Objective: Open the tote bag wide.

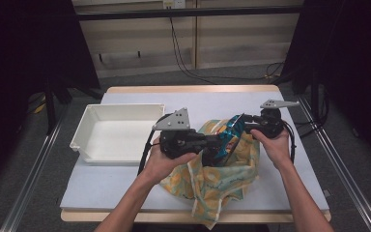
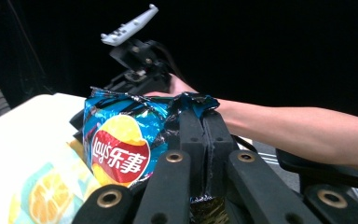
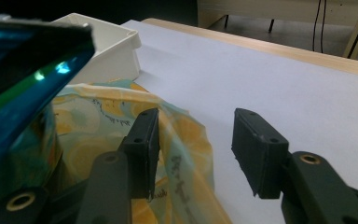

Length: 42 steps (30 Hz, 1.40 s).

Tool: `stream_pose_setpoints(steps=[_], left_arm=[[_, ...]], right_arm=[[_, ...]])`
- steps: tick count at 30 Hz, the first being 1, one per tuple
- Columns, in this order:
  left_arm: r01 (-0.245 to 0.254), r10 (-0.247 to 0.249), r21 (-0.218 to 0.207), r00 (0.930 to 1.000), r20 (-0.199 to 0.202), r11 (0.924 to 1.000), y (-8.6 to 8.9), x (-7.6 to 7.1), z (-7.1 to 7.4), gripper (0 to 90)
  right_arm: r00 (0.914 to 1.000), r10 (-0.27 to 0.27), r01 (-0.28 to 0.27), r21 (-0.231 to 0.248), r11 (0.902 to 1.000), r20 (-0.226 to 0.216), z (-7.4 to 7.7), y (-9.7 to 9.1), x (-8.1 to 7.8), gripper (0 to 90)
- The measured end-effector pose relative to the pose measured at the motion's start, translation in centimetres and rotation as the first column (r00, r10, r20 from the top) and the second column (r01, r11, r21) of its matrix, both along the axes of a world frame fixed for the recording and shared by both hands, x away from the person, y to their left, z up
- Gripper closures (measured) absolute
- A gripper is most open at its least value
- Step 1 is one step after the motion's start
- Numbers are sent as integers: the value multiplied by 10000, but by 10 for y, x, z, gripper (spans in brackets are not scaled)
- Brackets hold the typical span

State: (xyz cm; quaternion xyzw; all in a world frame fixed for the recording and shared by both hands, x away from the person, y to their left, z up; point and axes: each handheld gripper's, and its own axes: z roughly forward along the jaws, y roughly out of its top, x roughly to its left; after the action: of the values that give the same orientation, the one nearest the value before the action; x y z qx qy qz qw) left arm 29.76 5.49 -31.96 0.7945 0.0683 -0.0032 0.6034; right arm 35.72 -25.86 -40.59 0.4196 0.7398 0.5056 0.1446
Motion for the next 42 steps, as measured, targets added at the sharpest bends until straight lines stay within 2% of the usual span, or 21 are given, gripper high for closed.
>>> stream_pose_setpoints(steps=[3, 5, 7, 10, 13, 18, 20, 21, 24, 28, 33, 34, 39, 42], left_arm=[[-172, 171, 113, 9998, 102, 9998, 0, 3, 3, 890], [-173, 173, -111, 9999, 1, 9998, -2, 7, 4, 890], [-190, 190, -56, 9998, 15, 9998, -2, 11, 6, 890], [-244, 242, -225, 9997, -82, 9994, -5, 16, 8, 890], [-350, 350, -140, 9994, -27, 9993, -5, 19, 12, 890], [-443, 442, -311, 9990, -31, 9985, -5, 27, 17, 890], [-556, 555, -229, 9984, -61, 9982, -5, 29, 18, 890], [-533, 530, -387, 9986, -85, 9978, -6, 30, 18, 891], [-528, 527, -418, 9986, -46, 9977, -9, 32, 21, 890], [-526, 530, -281, 9985, 121, 9982, -14, 35, 28, 890], [-675, 676, -266, 9977, 59, 9974, -17, 41, 33, 891], [-686, 686, -405, 9976, -15, 9968, -18, 42, 34, 891], [-621, 618, -605, 9981, -72, 9962, -18, 45, 40, 891], [-667, 669, -532, 9978, 21, 9964, -19, 48, 45, 891]], right_arm=[[10000, -23, 23, -60, 10000, 59, 2, -2, -3, 490], [10000, -34, 34, -61, 10000, 75, 4, -3, -6, 453], [9999, 97, -97, -39, 9999, 79, 6, -2, -10, 404], [9998, 162, -161, -47, 9999, 141, 10, 0, -16, 385], [9993, 221, -213, -259, 9994, 292, 12, -1, -25, 367], [9992, 276, -274, -61, 9996, 300, 10, -6, -41, 293], [9989, 317, -315, -74, 9995, 343, 10, -7, -46, 282], [9987, 324, -319, -122, 9994, 384, 10, -7, -49, 276], [9984, 426, -420, -146, 9990, 374, 10, -6, -56, 260], [9968, 600, -589, -205, 9981, 528, 11, -3, -64, 248], [9962, 712, -697, -308, 9971, 497, 8, -3, -69, 233], [9964, 701, -686, -312, 9972, 482, 7, -4, -70, 231], [9963, 618, -619, -2, 9981, 602, 9, -9, -73, 225], [9958, 550, -555, 56, 9984, 735, 13, -10, -77, 221]])
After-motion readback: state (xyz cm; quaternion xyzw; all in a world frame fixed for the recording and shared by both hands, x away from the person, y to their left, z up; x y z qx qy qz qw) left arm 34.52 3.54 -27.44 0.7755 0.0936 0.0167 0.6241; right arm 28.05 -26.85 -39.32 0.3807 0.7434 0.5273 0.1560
